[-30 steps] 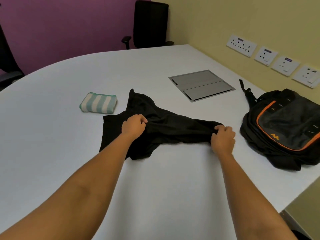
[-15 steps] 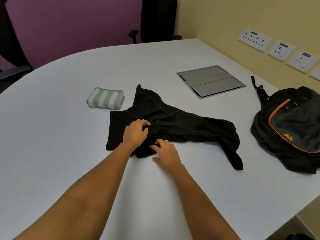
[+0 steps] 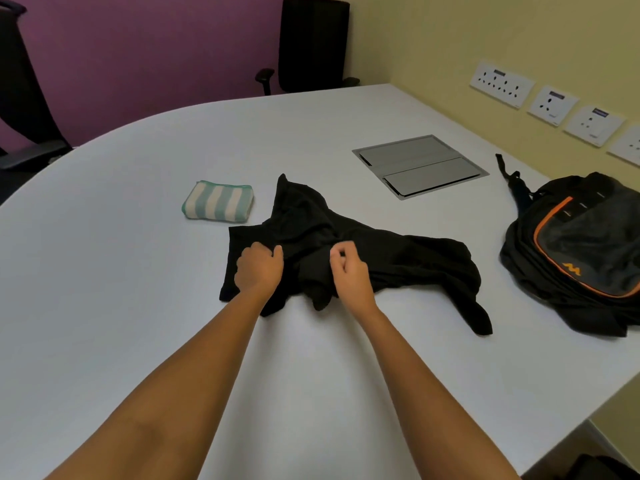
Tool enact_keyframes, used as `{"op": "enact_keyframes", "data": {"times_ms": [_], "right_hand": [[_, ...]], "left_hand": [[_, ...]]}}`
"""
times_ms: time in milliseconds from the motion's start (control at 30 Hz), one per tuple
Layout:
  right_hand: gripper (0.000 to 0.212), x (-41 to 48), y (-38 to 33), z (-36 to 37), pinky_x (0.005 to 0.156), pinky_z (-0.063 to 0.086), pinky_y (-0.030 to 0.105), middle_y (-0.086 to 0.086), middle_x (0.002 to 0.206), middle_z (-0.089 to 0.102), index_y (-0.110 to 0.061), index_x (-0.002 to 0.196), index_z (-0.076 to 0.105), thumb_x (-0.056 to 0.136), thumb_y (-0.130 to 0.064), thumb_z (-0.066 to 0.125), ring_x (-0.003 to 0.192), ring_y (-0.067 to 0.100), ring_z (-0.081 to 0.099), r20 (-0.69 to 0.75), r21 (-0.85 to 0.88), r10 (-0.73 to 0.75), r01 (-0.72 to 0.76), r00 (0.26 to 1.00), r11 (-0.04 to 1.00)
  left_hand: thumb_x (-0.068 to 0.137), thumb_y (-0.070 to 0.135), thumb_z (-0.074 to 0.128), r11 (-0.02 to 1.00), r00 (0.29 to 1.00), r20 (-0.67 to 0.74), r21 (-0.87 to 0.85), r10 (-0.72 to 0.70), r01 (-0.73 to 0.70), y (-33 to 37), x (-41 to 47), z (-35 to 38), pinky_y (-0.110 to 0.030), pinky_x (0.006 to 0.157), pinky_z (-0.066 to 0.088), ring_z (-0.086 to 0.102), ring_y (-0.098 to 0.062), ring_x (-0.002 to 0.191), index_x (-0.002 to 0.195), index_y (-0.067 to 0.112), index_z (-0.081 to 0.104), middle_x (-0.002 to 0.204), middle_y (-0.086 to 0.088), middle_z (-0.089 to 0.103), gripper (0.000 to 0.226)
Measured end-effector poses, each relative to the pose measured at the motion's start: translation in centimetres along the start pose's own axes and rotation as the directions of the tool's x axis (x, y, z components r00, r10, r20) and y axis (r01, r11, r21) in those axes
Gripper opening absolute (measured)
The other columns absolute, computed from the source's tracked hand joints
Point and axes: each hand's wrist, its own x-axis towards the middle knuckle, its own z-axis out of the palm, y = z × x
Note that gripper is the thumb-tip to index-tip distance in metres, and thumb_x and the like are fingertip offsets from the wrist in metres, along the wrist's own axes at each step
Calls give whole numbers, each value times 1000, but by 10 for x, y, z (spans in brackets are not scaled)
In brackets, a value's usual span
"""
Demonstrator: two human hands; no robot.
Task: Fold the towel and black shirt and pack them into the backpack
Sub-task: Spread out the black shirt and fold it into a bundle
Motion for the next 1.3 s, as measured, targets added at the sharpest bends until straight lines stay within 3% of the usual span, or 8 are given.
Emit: {"op": "enact_keyframes", "data": {"times_ms": [200, 300, 467, 633, 733, 867, 1033, 1300], "right_hand": [[16, -3, -77, -18, 49, 34, 16, -5, 62, 45, -18, 100, 45, 102, -30, 35, 52, 4, 39, -91, 49, 13, -8, 996, 999], [23, -12, -115, -20, 59, 39, 19, -1, 76, 52, -13, 92, 54, 101, -22, 35, 63, 4, 48, 241, 147, 133, -171, 961, 974], [12, -61, -138, 0, 51, 36, 23, 11, 103, 49, -18, 91, 50, 100, -19, 42, 64, 10, 45, 809, 32, 179, -346, 560, 938], [36, -85, -96, 40, 101, 43, 39, 14, 135, 54, -10, 134, 41, 100, -21, 45, 123, 29, 53, 923, -305, 347, -231, 166, 924], [33, -69, -70, 31, 93, 46, 31, 11, 127, 61, -11, 128, 51, 96, -20, 51, 115, 24, 59, 793, -251, 386, -326, 471, 912], [32, -35, -17, -12, 92, 44, 28, 3, 117, 63, -17, 123, 55, 92, -22, 54, 114, 22, 58, 168, -315, 385, -320, 908, 893], [44, -19, 51, -65, 101, 39, 44, 10, 137, 46, -15, 138, 39, 95, -24, 48, 124, 31, 46, -143, -643, 398, -391, 906, 659], [45, -37, 144, -117, 105, 32, 40, 11, 144, 35, -14, 140, 34, 98, -29, 44, 132, 28, 34, -149, -847, 387, -319, 910, 426]], "left_hand": [[93, 66, 20, 829, 740, 615, -240, -272, 504, 17, -18, -34, -34, 71, 51, 63, -24, 75, 92, 3, 67, 91, -13, 69, 78], [91, 68, 29, 679, 695, 683, -401, -227, 615, 17, -12, -44, -40, 77, 54, 64, -30, 90, 104, 2, 61, 102, -16, 66, 75], [96, 51, 40, 769, 798, 568, -413, -201, 488, 0, 6, -53, -37, 94, 44, 57, -31, 100, 126, 1, 51, 121, -16, 60, 60], [98, 35, 46, 884, 869, 467, -321, -165, 341, -23, -2, -43, -38, 83, 48, 60, -25, 90, 117, 2, 56, 107, -13, 66, 40], [97, 31, 46, 972, 916, 392, -171, -84, 162, -30, -11, -32, -38, 88, 50, 62, -27, 93, 97, 6, 63, 110, -14, 67, 30], [97, 30, 42, 998, 946, 320, -8, 60, -61, -35, -24, -10, -40, 92, 50, 61, -29, 98, 106, 9, 64, 109, -12, 64, 31], [98, 27, 41, 928, 925, 258, 172, 280, -329, -25, -31, 19, -36, 94, 40, 58, -24, 105, 110, 16, 62, 111, -5, 64, 26], [99, 43, 37, 834, 886, 351, 354, 302, -424, -17, -28, 76, -41, 117, 17, 25, -22, 142, 146, 22, 30, 154, -5, 29, 53]]}}
